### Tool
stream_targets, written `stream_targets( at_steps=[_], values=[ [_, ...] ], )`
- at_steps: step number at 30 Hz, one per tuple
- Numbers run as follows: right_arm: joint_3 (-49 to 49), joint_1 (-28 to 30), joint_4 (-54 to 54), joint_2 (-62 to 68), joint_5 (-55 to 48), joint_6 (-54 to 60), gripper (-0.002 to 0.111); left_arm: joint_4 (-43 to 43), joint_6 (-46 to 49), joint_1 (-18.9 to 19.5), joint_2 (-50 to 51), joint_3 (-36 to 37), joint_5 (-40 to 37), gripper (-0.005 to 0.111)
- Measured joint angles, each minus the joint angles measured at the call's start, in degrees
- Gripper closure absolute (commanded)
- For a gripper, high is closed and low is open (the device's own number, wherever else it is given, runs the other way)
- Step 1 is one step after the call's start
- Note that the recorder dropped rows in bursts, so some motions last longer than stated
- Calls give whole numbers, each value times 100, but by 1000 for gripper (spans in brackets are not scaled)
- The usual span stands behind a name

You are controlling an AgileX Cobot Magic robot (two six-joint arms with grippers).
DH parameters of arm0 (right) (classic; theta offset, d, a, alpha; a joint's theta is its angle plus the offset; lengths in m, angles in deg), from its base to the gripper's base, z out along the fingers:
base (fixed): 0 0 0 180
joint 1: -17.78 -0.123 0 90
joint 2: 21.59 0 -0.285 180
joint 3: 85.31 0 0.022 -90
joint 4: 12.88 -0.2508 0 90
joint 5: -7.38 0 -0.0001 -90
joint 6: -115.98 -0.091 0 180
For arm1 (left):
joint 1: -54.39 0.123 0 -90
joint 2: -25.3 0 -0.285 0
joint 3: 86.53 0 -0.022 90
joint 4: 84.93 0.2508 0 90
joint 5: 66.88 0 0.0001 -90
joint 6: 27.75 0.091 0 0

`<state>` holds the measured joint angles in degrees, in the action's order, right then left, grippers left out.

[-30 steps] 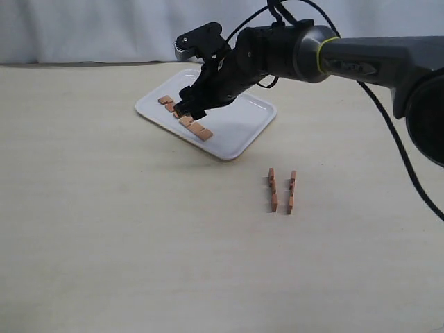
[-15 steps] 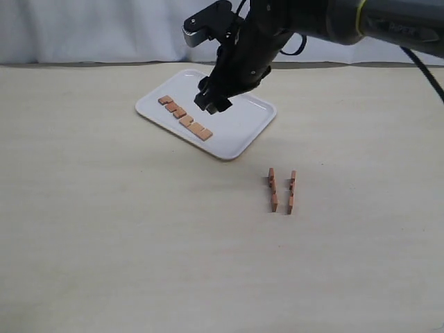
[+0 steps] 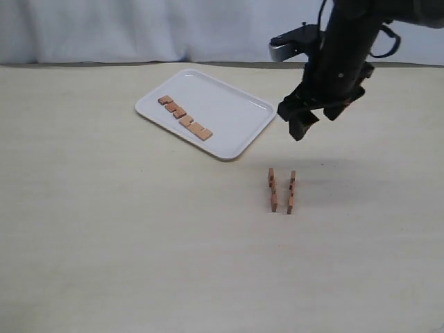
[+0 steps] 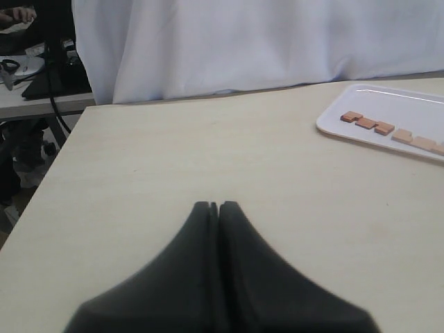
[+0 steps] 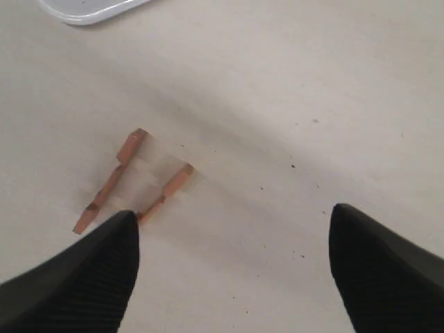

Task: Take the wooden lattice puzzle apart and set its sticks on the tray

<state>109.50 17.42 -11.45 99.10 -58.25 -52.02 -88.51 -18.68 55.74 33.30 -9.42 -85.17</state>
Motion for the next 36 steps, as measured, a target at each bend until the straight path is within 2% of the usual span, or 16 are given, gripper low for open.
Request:
stream_targets(
  at_steps=[3, 9, 15, 22, 36],
  values=[
    [-538, 355, -108, -525, 111, -95, 37, 0, 0, 0, 0, 0, 0, 107],
    [-1318, 423, -594, -570, 739, -391, 37, 0, 0, 0, 0, 0, 0, 107],
    [-1401, 423, -1228, -373, 1284, -412, 37, 0, 0, 0, 0, 0, 0, 107],
    [-1401, 423, -1236, 25, 1390, -437, 42, 0, 0, 0, 0, 0, 0, 107],
    [-1401, 423, -930, 536, 1654, -1001, 44, 0, 0, 0, 0, 0, 0, 107]
  ],
)
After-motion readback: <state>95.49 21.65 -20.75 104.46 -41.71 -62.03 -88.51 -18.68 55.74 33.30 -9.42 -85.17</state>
